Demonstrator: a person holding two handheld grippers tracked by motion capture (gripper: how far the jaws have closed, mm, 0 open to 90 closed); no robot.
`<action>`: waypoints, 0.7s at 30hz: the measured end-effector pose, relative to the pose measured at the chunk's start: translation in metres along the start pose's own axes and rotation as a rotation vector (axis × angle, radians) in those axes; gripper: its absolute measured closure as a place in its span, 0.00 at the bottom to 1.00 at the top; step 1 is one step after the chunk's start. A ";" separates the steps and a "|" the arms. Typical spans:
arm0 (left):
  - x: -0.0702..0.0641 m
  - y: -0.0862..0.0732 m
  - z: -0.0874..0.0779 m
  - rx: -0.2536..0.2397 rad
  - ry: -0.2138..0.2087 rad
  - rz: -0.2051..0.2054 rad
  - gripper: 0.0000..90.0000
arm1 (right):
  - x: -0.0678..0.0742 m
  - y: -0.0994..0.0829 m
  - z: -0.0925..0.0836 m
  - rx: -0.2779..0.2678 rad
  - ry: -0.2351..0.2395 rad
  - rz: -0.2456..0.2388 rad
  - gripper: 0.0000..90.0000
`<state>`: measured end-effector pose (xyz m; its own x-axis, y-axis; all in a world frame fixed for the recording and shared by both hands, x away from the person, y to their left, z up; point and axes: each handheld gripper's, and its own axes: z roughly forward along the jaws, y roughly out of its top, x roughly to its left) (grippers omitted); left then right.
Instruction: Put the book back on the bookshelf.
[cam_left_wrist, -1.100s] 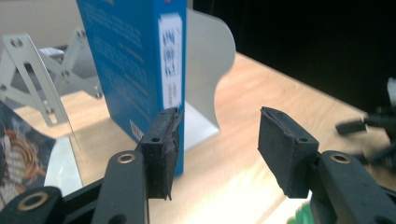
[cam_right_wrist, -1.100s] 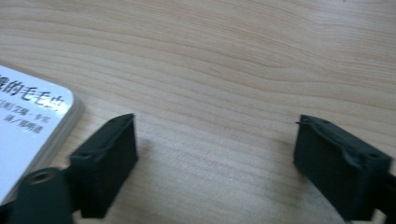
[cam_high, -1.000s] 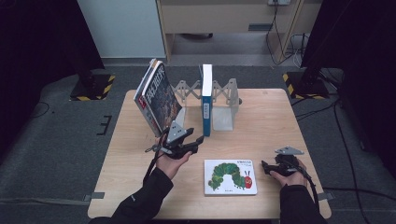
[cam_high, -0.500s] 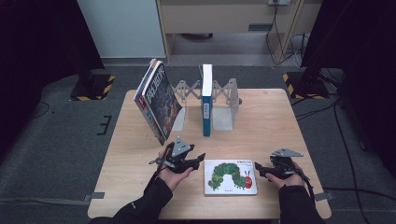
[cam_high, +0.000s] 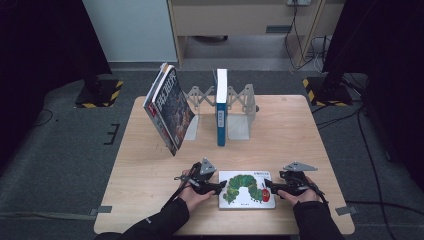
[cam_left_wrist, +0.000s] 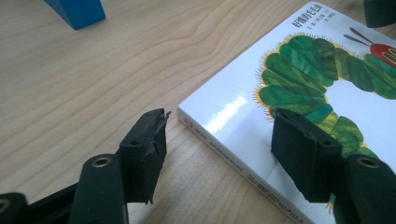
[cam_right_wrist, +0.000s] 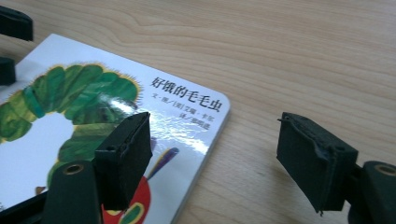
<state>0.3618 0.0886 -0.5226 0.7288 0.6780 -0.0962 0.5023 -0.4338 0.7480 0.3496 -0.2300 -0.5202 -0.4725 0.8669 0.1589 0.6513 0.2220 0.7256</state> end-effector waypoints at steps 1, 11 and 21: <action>0.000 -0.001 0.001 -0.005 -0.005 -0.003 0.38 | 0.001 0.000 0.001 -0.001 0.005 0.002 0.29; 0.000 -0.011 0.005 -0.065 -0.047 -0.065 0.35 | 0.009 -0.003 0.007 0.033 0.029 0.000 0.31; 0.000 -0.011 0.007 -0.043 -0.051 -0.125 0.27 | 0.012 -0.004 0.009 0.050 0.050 0.000 0.30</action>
<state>0.3594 0.0887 -0.5356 0.6848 0.6938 -0.2231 0.5711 -0.3207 0.7557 0.3465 -0.2164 -0.5275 -0.5008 0.8436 0.1937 0.6797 0.2447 0.6915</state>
